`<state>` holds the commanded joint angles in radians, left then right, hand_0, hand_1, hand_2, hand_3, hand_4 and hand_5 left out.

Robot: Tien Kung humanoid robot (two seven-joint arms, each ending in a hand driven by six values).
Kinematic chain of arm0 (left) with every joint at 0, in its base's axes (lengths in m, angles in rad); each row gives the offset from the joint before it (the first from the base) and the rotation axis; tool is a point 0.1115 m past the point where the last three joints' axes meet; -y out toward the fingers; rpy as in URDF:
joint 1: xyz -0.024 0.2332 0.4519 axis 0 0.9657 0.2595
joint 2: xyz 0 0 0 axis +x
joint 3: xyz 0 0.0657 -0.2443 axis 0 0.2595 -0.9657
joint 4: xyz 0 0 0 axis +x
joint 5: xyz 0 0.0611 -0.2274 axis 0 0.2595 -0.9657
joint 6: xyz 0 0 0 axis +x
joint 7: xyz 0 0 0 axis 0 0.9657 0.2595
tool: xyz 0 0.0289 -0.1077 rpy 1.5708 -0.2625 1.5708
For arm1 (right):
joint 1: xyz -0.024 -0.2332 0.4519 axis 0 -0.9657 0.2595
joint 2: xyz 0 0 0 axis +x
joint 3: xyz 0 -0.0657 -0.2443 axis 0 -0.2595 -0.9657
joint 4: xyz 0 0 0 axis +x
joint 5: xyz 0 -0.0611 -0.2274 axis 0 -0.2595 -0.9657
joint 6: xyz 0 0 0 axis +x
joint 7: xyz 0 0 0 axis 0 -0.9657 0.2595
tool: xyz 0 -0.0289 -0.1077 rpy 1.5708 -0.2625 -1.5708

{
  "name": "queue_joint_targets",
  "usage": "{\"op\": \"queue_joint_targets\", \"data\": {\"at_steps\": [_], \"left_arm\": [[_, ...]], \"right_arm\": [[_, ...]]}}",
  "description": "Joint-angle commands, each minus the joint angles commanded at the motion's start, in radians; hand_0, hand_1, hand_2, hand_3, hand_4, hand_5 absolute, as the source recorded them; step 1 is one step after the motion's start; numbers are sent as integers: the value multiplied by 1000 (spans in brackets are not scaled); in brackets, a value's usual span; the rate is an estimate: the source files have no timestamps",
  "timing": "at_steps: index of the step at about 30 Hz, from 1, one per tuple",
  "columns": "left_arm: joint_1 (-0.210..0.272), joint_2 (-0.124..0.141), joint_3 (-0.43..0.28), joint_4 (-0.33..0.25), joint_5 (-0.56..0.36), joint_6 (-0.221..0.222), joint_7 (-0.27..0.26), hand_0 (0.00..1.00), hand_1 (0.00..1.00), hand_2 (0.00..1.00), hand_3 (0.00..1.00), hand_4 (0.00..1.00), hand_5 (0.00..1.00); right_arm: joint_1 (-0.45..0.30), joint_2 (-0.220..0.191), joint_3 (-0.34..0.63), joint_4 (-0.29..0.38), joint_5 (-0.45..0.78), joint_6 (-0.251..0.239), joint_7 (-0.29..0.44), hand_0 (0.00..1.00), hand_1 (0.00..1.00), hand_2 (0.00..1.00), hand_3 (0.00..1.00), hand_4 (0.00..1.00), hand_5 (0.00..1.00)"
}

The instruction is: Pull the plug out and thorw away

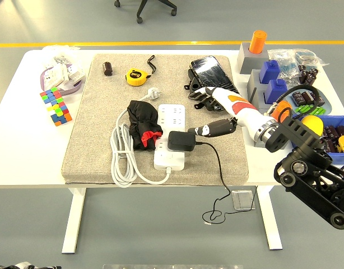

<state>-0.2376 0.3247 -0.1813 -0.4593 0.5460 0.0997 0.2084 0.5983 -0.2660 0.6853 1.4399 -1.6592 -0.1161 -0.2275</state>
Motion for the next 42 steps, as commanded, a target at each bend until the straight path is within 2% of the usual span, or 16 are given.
{"op": "queue_joint_targets", "data": {"at_steps": [3,9,21,22,27,28,39,40,42], "left_arm": [[1,0,1,0,0,0,0,548,688,718,723,940,537],[3,0,4,0,-1,0,1,548,688,718,723,941,536],[7,-1,9,-3,1,-1,1,548,688,718,723,941,537],[7,-1,8,-3,1,0,1,549,688,718,724,941,537],[4,-1,10,-3,2,0,0,549,688,718,724,941,537],[4,-1,11,-3,2,0,1,548,688,717,724,940,536],[5,-2,13,-4,3,-1,1,548,688,716,725,940,536],[5,-2,12,-4,3,-1,1,549,688,716,723,941,538],[5,-3,12,-5,3,-1,1,549,688,716,723,941,538]], "right_arm": [[13,8,-30,-22,8,-12,2,698,749,767,795,998,368],[65,60,-151,-136,40,-76,24,698,741,754,781,998,383],[84,105,-221,-256,49,-129,56,662,716,726,756,998,385],[85,107,-224,-265,48,-137,60,634,688,705,735,998,370],[87,116,-221,-295,33,-174,82,634,688,705,735,998,370],[88,117,-222,-299,31,-178,86,608,670,681,700,998,342],[98,133,-259,-335,25,-205,104,588,656,670,662,998,329],[98,134,-260,-337,23,-207,105,577,644,656,617,998,282],[97,137,-261,-341,18,-211,105,577,644,656,617,998,282]]}}
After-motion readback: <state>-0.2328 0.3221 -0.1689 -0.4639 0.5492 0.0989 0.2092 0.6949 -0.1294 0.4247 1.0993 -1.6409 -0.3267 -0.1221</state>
